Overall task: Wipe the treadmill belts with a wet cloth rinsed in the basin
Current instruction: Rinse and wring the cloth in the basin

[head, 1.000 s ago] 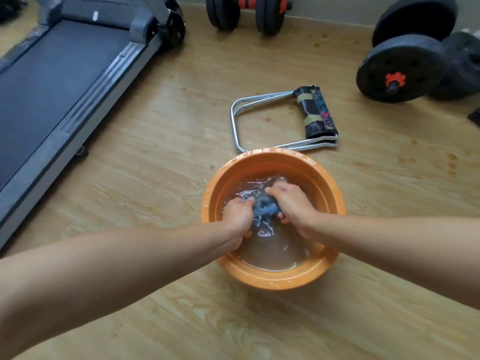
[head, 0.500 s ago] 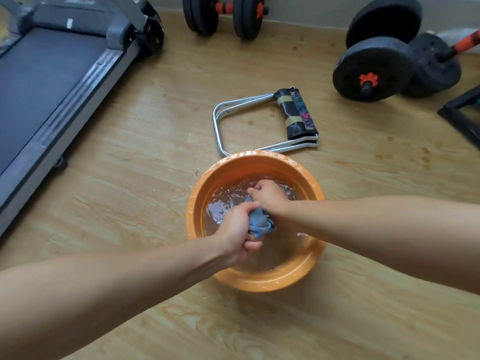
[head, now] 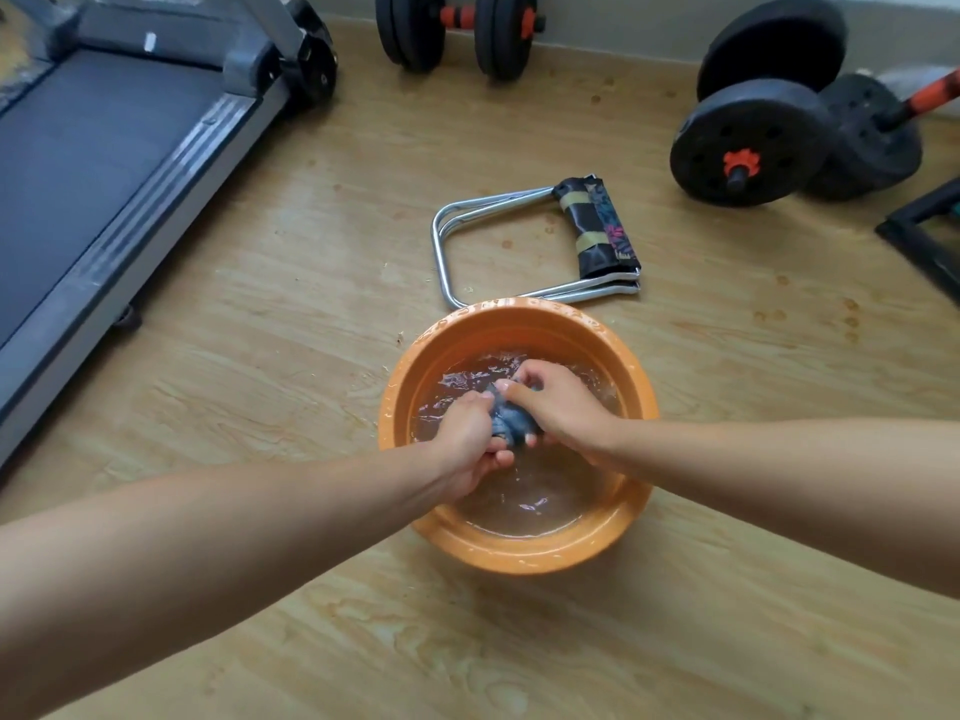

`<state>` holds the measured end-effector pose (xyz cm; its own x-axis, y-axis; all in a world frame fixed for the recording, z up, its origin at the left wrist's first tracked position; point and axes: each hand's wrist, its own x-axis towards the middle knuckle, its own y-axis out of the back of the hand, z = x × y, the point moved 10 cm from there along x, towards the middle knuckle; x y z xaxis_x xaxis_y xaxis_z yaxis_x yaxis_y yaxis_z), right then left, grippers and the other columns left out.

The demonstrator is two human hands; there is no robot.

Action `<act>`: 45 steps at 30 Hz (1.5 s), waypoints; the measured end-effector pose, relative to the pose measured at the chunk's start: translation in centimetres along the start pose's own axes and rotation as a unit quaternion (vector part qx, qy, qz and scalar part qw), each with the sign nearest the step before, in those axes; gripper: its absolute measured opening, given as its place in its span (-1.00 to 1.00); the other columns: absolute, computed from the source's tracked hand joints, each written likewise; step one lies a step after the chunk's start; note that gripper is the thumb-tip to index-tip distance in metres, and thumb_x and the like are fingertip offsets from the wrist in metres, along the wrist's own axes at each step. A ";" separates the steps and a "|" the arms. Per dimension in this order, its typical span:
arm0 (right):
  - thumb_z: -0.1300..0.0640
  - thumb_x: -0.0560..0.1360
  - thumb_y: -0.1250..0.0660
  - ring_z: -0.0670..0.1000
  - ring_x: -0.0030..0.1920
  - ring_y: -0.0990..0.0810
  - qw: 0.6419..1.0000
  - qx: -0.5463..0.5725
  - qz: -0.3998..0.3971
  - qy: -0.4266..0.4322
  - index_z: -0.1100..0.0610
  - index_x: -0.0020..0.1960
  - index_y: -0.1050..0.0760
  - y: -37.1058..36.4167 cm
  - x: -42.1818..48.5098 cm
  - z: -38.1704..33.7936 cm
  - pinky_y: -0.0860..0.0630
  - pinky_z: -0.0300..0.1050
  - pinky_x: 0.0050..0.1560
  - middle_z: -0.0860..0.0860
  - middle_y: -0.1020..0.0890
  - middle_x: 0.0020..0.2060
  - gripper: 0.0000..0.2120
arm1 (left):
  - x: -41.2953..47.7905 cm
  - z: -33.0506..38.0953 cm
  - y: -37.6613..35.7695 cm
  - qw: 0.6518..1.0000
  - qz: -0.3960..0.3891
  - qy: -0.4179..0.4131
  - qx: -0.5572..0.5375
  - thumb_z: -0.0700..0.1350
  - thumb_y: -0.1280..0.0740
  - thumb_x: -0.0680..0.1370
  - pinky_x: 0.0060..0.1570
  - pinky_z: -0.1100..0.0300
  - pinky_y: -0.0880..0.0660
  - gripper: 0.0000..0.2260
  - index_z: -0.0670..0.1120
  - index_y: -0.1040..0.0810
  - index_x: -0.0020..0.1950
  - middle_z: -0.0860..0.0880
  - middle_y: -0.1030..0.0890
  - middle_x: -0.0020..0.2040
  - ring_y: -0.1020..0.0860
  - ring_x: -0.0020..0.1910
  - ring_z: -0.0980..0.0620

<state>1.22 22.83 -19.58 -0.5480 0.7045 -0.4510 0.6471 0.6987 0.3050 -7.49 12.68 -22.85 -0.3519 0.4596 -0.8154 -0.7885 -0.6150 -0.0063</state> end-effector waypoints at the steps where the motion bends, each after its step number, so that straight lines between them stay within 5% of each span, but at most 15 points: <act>1: -0.06 0.64 -0.32 0.03 -0.32 -0.60 0.999 -0.044 0.013 0.024 0.10 -0.10 -0.47 -0.3 -0.2 -0.3 -0.51 -0.07 -0.30 0.02 -0.66 -0.25 -0.74 | -0.5 -0.1 -0.7 1.000 -0.014 0.011 -0.020 -0.08 -0.05 0.78 -0.62 0.31 -0.24 -0.73 -0.11 -0.52 0.24 -0.08 -0.43 -0.33 -0.26 -0.58 0.14; 5: -0.02 0.67 -0.24 0.02 -0.17 -0.56 0.990 -0.115 0.072 0.031 0.05 -0.13 -0.44 0.0 0.8 -1.0 -0.43 -0.02 -0.13 -0.02 -0.61 -0.24 -0.77 | -1.9 -0.3 -2.2 0.995 -0.031 0.048 -0.081 -0.10 -0.09 0.77 -0.61 0.33 -0.08 -0.72 -0.12 -0.54 0.02 0.00 -0.37 -0.49 -0.20 -0.57 0.16; 8: 0.03 0.67 -0.28 0.02 -0.18 -0.54 0.998 -0.031 0.059 -0.017 0.05 -0.19 -0.45 0.7 3.0 -0.4 -0.46 -0.01 -0.09 0.00 -0.60 -0.26 -0.73 | -2.4 0.6 -2.7 0.993 -0.067 0.038 -0.089 -0.12 -0.07 0.77 -0.63 0.35 -0.07 -0.74 -0.10 -0.56 0.21 -0.07 -0.44 -0.32 -0.21 -0.52 0.14; 10: 0.07 0.67 -0.28 0.07 -0.15 -0.57 0.997 0.019 0.017 -0.068 0.08 -0.19 -0.47 0.6 3.7 1.2 -0.50 0.00 -0.05 0.05 -0.60 -0.26 -0.74 | -3.4 1.3 -3.5 0.994 -0.105 0.014 -0.028 -0.08 -0.14 0.76 -0.65 0.35 -0.11 -0.78 -0.10 -0.54 0.24 -0.08 -0.46 -0.31 -0.24 -0.56 0.13; 14: 0.08 0.62 -0.20 0.10 -0.12 -0.69 0.995 -0.033 -0.041 -0.087 0.12 -0.08 -0.59 -0.3 2.9 2.6 -0.60 -0.02 -0.08 0.07 -0.70 -0.22 -0.77 | -4.6 5.4 -3.5 0.982 -0.106 -0.103 0.114 0.03 -0.32 0.69 -0.60 0.29 -0.21 -0.79 -0.05 -0.55 -0.06 0.02 -0.44 -0.44 -0.32 -0.56 0.13; 18: 0.17 0.59 -0.29 0.13 0.07 -0.66 0.990 -0.104 -0.054 -0.081 0.07 0.09 -0.58 1.3 3.0 2.8 -0.61 0.12 0.17 0.07 -0.69 -0.01 -0.87 | -4.0 10.1 -0.7 0.929 -0.053 -0.226 0.288 -0.15 -0.42 0.61 -0.55 0.24 -0.29 -0.80 -0.06 -0.47 -0.18 -0.05 -0.48 -0.35 -0.40 -0.51 0.06; 23: 0.45 0.45 -0.20 -0.03 0.22 -0.63 0.997 -0.056 -0.048 -0.012 -0.04 0.05 -0.69 2.9 1.7 -0.4 -0.57 -0.02 0.26 -0.04 -0.71 0.10 -0.52 | -3.8 10.8 -0.3 0.908 -0.088 -0.211 0.351 -0.20 -0.33 0.63 -0.54 0.18 -0.32 -0.89 -0.10 -0.46 -0.09 -0.18 -0.42 -0.20 -0.35 -0.39 -0.06; 26: 0.33 0.42 -0.23 0.06 0.11 -0.67 0.992 -0.001 -0.118 0.037 0.03 0.15 -0.66 1.1 -0.2 -3.6 -0.58 -0.11 0.09 0.05 -0.71 0.04 -0.59 | -4.6 11.6 -2.1 0.907 -0.158 -0.200 0.335 -0.20 -0.32 0.65 -0.55 0.18 -0.33 -0.91 -0.11 -0.47 -0.04 -0.20 -0.42 -0.17 -0.36 -0.39 -0.08; 31: 0.02 0.46 -0.50 0.24 0.04 -0.67 0.971 -0.025 -0.226 0.070 0.23 0.15 -0.58 -2.1 -1.5 -4.8 -0.59 0.16 0.19 0.22 -0.69 -0.01 -0.63 | -6.0 14.5 -3.2 0.929 -0.192 -0.188 0.253 -0.27 -0.29 0.65 -0.65 0.22 -0.34 -0.91 -0.17 -0.40 0.00 -0.19 -0.40 -0.16 -0.24 -0.61 0.01; 36: 0.28 0.62 -0.27 0.32 -0.05 -0.68 0.976 0.013 -0.213 0.046 0.22 0.12 -0.53 -0.1 -0.7 -4.7 -0.61 0.19 0.00 0.17 -0.67 -0.15 -0.90 | -6.1 17.0 -0.5 0.937 -0.169 -0.205 0.226 -0.33 -0.27 0.61 -0.66 0.23 -0.33 -0.94 -0.19 -0.48 0.02 -0.24 -0.47 -0.22 -0.21 -0.61 0.06; 41: 0.44 0.58 -0.18 0.06 -0.05 -0.56 0.954 -0.092 -0.285 0.025 0.14 0.17 -0.50 -0.3 -2.1 -3.0 -0.51 -0.10 -0.05 0.12 -0.61 -0.03 -0.70 | -5.5 18.3 2.9 0.951 -0.135 -0.205 0.187 -0.35 -0.23 0.59 -0.67 0.26 -0.27 -0.80 -0.12 -0.38 -0.18 -0.05 -0.40 -0.43 -0.17 -0.63 0.10; 45: 0.15 0.59 -0.43 -0.14 0.20 -0.62 0.934 -0.190 -0.300 0.023 0.02 0.36 -0.53 -0.6 -3.3 -1.6 -0.47 -0.33 0.17 -0.09 -0.68 0.18 -0.65 | -6.4 18.2 2.1 0.952 -0.187 -0.176 0.169 -0.32 -0.21 0.60 -0.67 0.28 -0.24 -0.80 -0.09 -0.34 -0.16 -0.04 -0.35 -0.41 -0.17 -0.64 0.13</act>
<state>1.75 20.25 -16.92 -0.7799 0.1697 -0.6024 -0.0147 0.9573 0.2888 -16.04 20.08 -7.13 -0.1156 0.8287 -0.5476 -0.9880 -0.1526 -0.0225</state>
